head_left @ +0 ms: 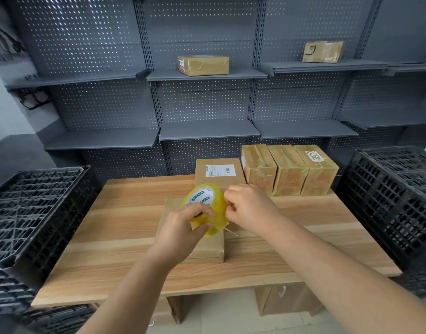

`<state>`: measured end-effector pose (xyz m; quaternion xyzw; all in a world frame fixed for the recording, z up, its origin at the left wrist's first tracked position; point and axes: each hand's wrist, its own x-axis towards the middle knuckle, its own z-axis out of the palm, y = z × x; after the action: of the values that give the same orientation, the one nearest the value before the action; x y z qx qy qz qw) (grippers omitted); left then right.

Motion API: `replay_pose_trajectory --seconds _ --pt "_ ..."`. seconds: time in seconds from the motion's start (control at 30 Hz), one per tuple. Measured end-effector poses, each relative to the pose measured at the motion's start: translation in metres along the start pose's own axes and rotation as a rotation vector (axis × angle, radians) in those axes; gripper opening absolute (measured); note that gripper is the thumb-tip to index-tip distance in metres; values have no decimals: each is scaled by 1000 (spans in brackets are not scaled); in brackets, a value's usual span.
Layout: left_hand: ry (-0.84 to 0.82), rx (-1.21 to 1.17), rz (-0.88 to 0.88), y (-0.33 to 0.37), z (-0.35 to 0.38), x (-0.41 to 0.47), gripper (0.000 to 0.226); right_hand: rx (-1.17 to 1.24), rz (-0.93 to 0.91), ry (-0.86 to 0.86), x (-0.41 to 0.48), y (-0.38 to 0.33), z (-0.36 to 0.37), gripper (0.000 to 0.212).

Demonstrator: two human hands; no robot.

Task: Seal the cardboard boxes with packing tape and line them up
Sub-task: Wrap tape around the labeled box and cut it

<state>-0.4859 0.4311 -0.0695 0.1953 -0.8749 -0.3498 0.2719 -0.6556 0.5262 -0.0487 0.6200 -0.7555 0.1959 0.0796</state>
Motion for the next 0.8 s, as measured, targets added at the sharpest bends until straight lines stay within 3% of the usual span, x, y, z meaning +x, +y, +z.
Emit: replay_pose_trajectory --seconds 0.13,0.3,0.4,0.63,0.8 --pt "36 -26 -49 -4 2 2 37 99 26 57 -5 -4 2 13" --pt "75 -74 -98 -7 2 5 34 566 339 172 -12 6 5 17" --pt "79 -73 -88 -5 3 6 35 715 407 183 -11 6 14 20" --pt "102 -79 -65 -4 8 7 34 667 405 364 -14 0 23 8" --pt "75 -79 -66 -4 6 8 33 667 353 325 -11 8 16 14"
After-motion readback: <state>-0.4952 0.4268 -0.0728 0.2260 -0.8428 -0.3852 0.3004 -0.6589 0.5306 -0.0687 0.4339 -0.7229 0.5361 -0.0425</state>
